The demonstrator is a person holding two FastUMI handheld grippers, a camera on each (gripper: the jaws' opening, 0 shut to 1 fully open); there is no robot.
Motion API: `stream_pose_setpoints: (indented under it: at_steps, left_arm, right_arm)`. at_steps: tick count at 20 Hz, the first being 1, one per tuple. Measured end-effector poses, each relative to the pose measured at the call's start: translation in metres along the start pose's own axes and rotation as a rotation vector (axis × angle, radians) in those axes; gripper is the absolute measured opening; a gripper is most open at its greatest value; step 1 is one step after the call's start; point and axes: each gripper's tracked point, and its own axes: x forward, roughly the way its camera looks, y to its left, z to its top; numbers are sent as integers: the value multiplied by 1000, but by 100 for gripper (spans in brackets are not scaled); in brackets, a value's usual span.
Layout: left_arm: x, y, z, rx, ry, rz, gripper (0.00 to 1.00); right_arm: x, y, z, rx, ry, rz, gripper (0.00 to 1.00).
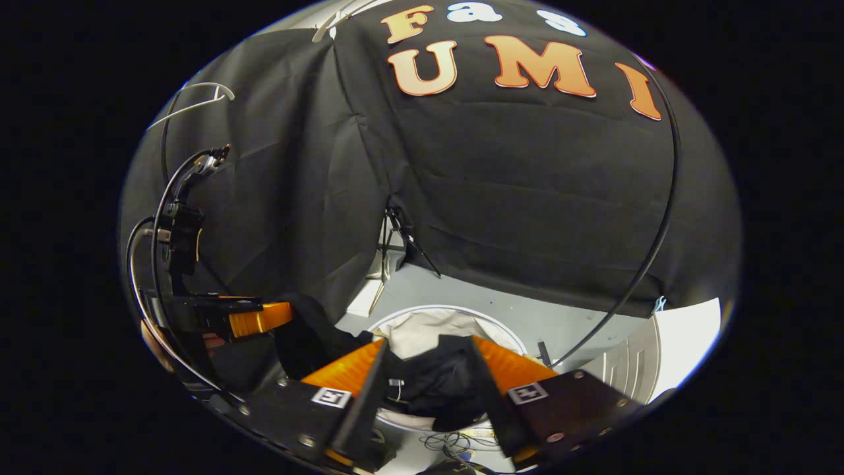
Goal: Grasp the clothes on the hanger with both hands and then place them into the laundry hamper below.
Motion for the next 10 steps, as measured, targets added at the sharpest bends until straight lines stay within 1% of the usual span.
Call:
stream_pose_setpoints:
  at_steps: [1,2,6,7,10]
  left_arm:
    - [0,1,-4,-7,2,5,100]
    - [-2,2,-3,-11,0,7,100]
    - [-11,3,-3,-1,-16,2,98]
    - [-11,1,-1,-1,-20,-4,100]
    - [-17,-3,3,1,-38,-14,100]
  right_arm:
    - [1,0,-4,4,8,-1,89]
    - [1,-1,-7,8,16,-5,93]
    - [-1,-9,-16,25,34,-23,94]
    - [-2,-9,-16,30,36,-24,94]
    - [-6,-14,-18,42,34,-32,93]
